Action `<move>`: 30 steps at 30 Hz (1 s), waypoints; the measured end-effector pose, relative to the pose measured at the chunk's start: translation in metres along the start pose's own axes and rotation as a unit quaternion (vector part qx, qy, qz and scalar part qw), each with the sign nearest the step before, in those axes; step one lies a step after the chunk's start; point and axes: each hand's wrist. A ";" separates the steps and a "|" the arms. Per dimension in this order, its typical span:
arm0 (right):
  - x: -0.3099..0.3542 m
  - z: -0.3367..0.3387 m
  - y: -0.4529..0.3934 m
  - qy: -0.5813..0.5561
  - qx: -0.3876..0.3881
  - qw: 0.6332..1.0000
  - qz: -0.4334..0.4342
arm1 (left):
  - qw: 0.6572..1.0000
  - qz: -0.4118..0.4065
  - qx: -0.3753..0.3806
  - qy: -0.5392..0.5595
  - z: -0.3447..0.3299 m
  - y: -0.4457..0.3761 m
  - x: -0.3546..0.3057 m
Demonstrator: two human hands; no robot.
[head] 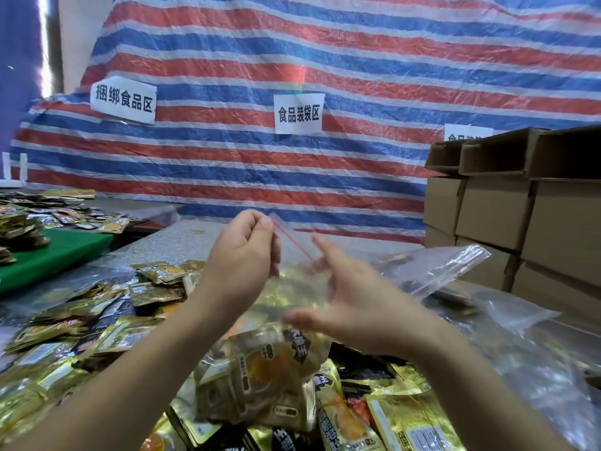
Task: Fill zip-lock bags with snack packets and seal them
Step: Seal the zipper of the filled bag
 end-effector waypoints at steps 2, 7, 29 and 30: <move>0.001 -0.016 -0.004 0.009 0.058 0.997 0.043 | 0.999 0.013 0.021 -0.040 -0.005 0.005 0.003; -0.002 -0.041 -0.007 0.055 0.089 0.991 0.078 | 0.980 0.060 0.144 -0.123 -0.011 0.015 0.008; -0.067 -0.010 -0.018 -0.549 -0.234 0.712 -0.369 | 0.988 -0.005 0.060 -0.145 -0.009 0.016 0.011; -0.065 -0.009 -0.019 -0.542 -0.227 0.722 -0.365 | 0.988 -0.006 0.057 -0.143 -0.008 0.016 0.011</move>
Point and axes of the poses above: each hand's wrist, its own y-axis away from the middle knuckle, its own z-axis out of the back of the hand, x = y × z, and after that the axes turned 15 degrees about y, right-handed
